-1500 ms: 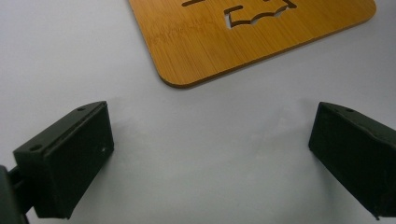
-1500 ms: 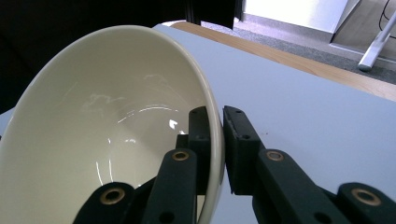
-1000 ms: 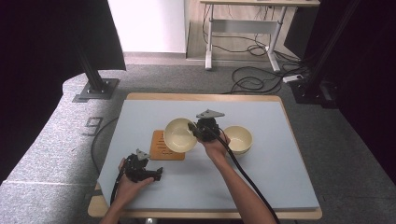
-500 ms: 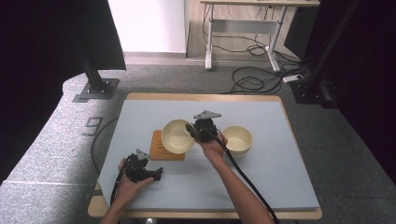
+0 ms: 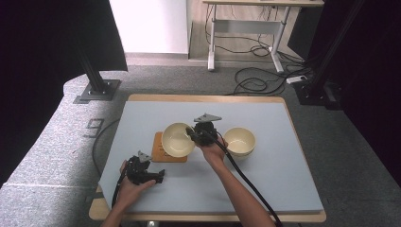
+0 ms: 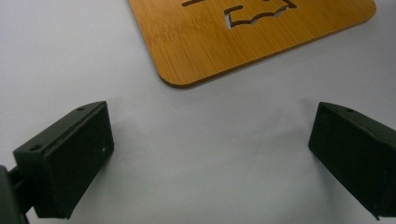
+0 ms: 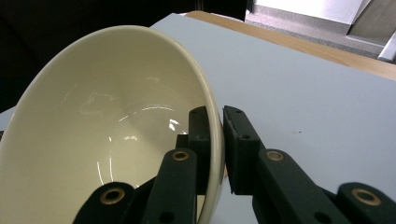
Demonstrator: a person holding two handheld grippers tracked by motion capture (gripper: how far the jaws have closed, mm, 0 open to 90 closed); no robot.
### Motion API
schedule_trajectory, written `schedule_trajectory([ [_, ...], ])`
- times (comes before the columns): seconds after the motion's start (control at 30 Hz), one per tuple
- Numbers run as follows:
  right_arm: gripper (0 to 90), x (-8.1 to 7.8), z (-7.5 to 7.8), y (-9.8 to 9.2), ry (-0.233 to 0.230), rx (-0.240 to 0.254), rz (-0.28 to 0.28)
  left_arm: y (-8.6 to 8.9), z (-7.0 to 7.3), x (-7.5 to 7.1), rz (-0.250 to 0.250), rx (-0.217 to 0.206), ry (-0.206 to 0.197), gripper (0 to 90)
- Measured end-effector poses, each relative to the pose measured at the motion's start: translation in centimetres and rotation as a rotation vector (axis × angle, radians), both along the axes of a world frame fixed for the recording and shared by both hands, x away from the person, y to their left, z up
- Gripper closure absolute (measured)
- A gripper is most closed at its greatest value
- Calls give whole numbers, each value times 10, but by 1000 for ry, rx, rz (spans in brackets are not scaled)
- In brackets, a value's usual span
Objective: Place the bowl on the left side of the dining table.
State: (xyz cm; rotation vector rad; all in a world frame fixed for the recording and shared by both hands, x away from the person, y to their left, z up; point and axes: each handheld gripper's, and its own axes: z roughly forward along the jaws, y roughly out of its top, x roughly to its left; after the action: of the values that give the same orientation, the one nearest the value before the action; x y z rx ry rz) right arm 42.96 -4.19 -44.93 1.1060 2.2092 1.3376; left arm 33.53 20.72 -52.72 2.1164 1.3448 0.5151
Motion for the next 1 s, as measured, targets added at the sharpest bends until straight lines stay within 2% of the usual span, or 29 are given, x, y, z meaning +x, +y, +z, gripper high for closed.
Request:
schedule_trajectory([
  [0.27, 822, 0, -3, 4, 3, -4, 6, 0, 0, 0, -1, 0, 1, 0],
  [0.4, 822, 1, -5, 5, 17, 10, 4, 0, 0, 0, 0, 0, 0, 0],
  [1.0, 822, 3, -12, 15, 28, -1, 12, 0, 0, 0, 1, -4, 0, 0],
])
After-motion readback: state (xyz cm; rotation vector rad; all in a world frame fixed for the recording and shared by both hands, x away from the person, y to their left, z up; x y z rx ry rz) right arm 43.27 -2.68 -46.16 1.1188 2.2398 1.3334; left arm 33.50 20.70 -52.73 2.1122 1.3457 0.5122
